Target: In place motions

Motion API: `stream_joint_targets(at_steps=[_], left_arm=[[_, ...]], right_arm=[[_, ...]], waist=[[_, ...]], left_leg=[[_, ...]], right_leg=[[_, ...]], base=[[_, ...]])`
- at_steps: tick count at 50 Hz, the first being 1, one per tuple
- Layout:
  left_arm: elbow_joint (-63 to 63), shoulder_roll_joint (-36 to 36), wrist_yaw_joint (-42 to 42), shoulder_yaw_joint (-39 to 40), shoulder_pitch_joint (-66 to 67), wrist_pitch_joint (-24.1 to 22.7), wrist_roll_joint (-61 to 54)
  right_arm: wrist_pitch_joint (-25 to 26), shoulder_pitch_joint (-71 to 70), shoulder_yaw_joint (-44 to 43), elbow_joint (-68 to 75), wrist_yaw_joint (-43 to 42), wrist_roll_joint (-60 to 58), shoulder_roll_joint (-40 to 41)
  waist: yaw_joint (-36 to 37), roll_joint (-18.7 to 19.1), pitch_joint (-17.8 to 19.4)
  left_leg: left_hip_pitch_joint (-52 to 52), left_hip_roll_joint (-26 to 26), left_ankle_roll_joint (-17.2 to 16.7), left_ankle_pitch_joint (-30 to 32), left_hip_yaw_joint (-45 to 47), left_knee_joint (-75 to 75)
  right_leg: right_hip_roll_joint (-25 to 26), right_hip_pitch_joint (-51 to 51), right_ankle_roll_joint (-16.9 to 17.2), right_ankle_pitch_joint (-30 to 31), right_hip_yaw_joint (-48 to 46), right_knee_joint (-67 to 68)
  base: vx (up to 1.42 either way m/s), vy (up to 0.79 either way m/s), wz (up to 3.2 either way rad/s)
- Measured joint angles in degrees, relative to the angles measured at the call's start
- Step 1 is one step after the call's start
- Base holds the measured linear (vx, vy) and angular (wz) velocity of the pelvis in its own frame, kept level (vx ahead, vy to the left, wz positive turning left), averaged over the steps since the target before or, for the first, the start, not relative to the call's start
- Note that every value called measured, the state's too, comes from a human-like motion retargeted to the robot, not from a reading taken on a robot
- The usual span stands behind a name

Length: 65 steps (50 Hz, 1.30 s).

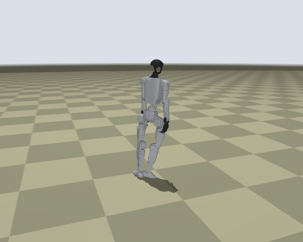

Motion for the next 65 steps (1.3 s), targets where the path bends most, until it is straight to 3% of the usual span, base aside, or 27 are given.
stream_joint_targets(at_steps=[3,5,23,27,28,30,35,40,43,45,47,50,55,60,63,65], left_arm=[[-0.08,-0.91,-0.44,0.09,1.15,-0.51,0.52],[-0.26,-1.19,-0.55,0.83,2.18,-0.83,0.98],[3.85,1.2,1.57,10.06,6.69,0.73,-0.22],[4.19,2.37,1.04,10.91,7.01,1.3,-0.48],[4.43,2.55,0.99,10.71,6.8,1.53,-0.52],[4.63,2.74,1.15,10.2,6.08,1.77,-0.74],[2.26,3.79,-0.84,9.46,2.65,1.81,0.33],[0.44,4.04,-1.49,7.26,0.63,1.34,0.46],[0.02,3.82,-1.82,6.01,-0.08,1.19,0.44],[0.0,3.8,-2.17,5.27,-0.47,1.21,0.59],[0.14,3.96,-2.35,4.58,-0.42,1.26,0.97],[1.03,4.29,-2.31,3.6,0.19,1.45,1.8],[4.8,3.3,-0.92,3.34,2.04,1.66,0.53],[5.64,2.11,-0.39,7.18,5.17,1.89,-0.11],[4.57,1.2,0.74,9.28,6.5,1.62,-0.55],[3.95,0.68,0.69,9.82,7.15,1.25,-2.19]], right_arm=[[0.31,-0.45,0.17,0.41,-0.26,-1.26,-0.73],[0.37,-1.07,0.32,0.28,-0.65,-1.92,-1.01],[-0.63,-2.44,5.94,-0.48,-1.2,-1.1,-0.71],[-0.47,-2.51,9.08,-0.29,-2.88,-4.02,-0.43],[-0.39,-2.42,9.62,-0.24,-3.38,-4.78,-0.33],[-0.37,-2.2,10.33,-0.21,-4.8,-5.92,-0.1],[-0.85,-2.92,10.28,1.93,-8.16,-5.3,0.88],[-0.15,-2.76,8.12,4.99,-6.34,-2.83,1.06],[0.27,-2.3,6.97,5.9,-5.88,-1.96,0.78],[0.48,-2.07,6.4,6.11,-5.59,-1.83,0.43],[0.6,-1.69,6.2,6.08,-5.32,-1.92,0.17],[1.2,-1.3,5.59,5.96,-4.21,-2.81,-0.08],[1.45,-0.66,3.92,1.91,-2.97,-5.64,-0.62],[0.96,-1.95,6.48,-4.19,-3.55,-6.37,-1.55],[0.61,-2.97,6.24,-6.55,-3.97,-5.18,-0.99],[0.26,-3.09,5.67,-7.95,-3.8,-4.57,-0.51]], waist=[[3.52,1.01,-0.08],[4.13,1.56,-0.58],[14.78,1.8,0.8],[12.24,2.49,1.62],[10.18,3.22,1.86],[6.58,4.25,2.76],[-0.29,4.69,5.37],[-2.88,4.82,5.3],[-3.98,4.01,5.48],[-3.6,2.44,5.91],[-1.04,1.14,6.41],[4.28,0.01,6.37],[9.19,-0.64,6.09],[6.46,0.02,5.62],[6.3,0.34,5.87],[6.59,0.09,5.91]], left_leg=[[-0.19,-0.05,-3.68,-0.58,-5.08,-1.78],[-1.03,0.01,-4.4,-1.38,-7.83,-1.85],[-1.56,-4.42,-0.87,-6.72,-16.83,-0.2],[-1.63,-4.42,0.8,-7.58,-21.17,0.88],[-1.91,-3.93,1.29,-7.5,-24.0,1.27],[-2.29,-3.45,2.24,-7.24,-28.93,1.84],[-4.28,-3.42,4.19,-5.51,-40.86,2.12],[-7.56,-3.73,4.31,-3.05,-52.23,1.94],[-8.64,-5.79,4.3,-1.47,-60.21,1.57],[-8.72,-8.11,4.21,-0.8,-64.25,1.62],[-8.16,-9.53,3.88,-0.51,-66.46,1.6],[-7.87,-10.67,3.53,-0.12,-68.87,1.86],[-8.67,-11.7,2.08,0.23,-74.53,3.99],[-9.91,-11.62,0.11,1.32,-76.32,4.99],[-10.56,-10.23,-2.96,0.79,-71.75,5.36],[-10.74,-8.04,-2.94,0.06,-60.91,5.49]], right_leg=[[0.58,0.94,0.01,-0.79,-1.93,1.09],[0.02,1.12,0.19,-1.23,-3.99,2.11],[-6.06,5.18,3.84,0.71,-7.64,5.55],[-7.11,0.95,3.59,-9.55,9.09,12.27],[-6.88,1.24,3.37,-11.02,9.16,12.85],[-5.51,1.18,2.54,-11.2,12.94,12.5],[1.44,-7.23,0.41,-13.34,42.87,17.32],[8.67,-10.9,-1.63,-13.91,63.24,15.76],[10.85,-10.8,0.14,-13.04,73.6,11.39],[10.19,-9.93,4.34,-10.88,77.17,7.95],[8.93,-9.11,2.67,-5.33,75.53,6.39],[7.01,-8.02,-0.51,-8.0,67.44,8.02],[4.39,-5.86,-0.59,-8.0,61.96,8.18],[3.56,-3.82,-0.14,-7.2,56.83,5.65],[3.32,-3.44,0.0,-6.99,54.33,5.13],[2.91,-3.08,-0.25,-6.8,52.34,4.56]], base=[[0.33,0.3,0.61],[0.28,0.28,0.82],[0.26,0.26,0.45],[0.24,0.13,1.26],[0.15,0.07,2.43],[0.1,0.04,2.71],[0.04,-0.07,2.67],[0.04,-0.16,2.35],[0.04,-0.2,2.42],[0.06,-0.22,1.94],[0.11,-0.23,1.11],[0.1,-0.15,0.88],[0.05,-0.15,1.27],[-0.04,-0.09,1.1],[-0.1,-0.1,0.95],[-0.08,-0.09,0.97]])
